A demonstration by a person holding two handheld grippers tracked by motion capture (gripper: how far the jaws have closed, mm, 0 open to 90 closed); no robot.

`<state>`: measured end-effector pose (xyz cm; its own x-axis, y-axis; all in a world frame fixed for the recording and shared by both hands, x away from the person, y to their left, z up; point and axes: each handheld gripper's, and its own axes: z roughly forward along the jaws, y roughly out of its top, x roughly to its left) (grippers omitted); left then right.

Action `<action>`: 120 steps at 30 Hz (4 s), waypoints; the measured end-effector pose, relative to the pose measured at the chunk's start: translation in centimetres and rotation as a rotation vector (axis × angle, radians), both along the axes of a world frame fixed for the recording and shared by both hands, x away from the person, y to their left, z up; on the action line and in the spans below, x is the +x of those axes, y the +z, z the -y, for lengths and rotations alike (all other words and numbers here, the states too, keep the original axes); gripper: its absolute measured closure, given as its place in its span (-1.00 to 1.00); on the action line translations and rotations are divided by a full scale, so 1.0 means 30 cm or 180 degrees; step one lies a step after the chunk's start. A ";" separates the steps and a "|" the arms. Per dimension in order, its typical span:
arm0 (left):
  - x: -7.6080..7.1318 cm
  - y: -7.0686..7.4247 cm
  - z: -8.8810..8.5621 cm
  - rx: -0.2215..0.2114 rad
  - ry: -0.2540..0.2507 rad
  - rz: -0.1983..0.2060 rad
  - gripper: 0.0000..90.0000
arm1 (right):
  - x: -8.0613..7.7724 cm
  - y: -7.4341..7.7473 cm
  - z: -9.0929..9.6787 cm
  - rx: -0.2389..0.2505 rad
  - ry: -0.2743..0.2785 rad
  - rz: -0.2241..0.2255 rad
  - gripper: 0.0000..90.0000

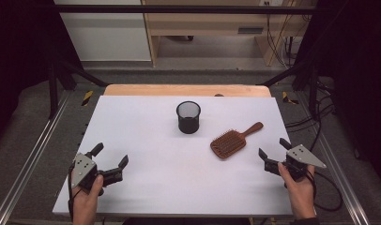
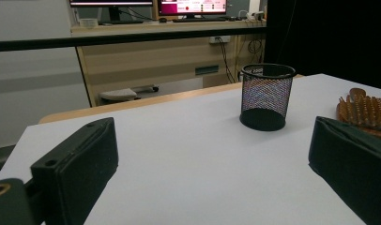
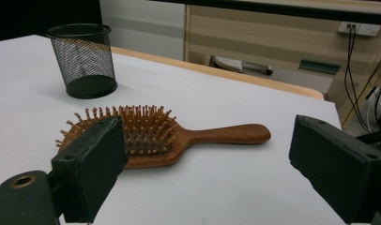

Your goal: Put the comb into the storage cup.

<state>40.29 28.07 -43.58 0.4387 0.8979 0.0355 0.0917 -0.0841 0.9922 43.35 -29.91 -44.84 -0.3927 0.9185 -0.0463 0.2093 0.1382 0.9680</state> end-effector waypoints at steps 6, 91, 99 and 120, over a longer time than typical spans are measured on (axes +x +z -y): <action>-0.002 -0.001 -0.001 0.0005 0.0008 -0.0009 -0.96 | 0.006 -0.006 -0.006 -0.0009 -0.0036 -0.0144 -0.80; 0.002 -0.004 -0.002 0.0002 -0.0031 -0.0060 -0.95 | 0.290 -0.037 -0.138 -0.0687 0.0264 -0.2263 1.00; 0.001 -0.003 -0.002 0.0006 -0.0035 -0.0060 -0.95 | 0.267 -0.029 -0.154 -0.0643 0.0300 -0.2296 1.00; 0.000 -0.003 -0.006 0.0006 -0.0030 -0.0058 -0.95 | 0.220 0.056 -0.189 -0.0484 0.0282 -0.1867 -0.48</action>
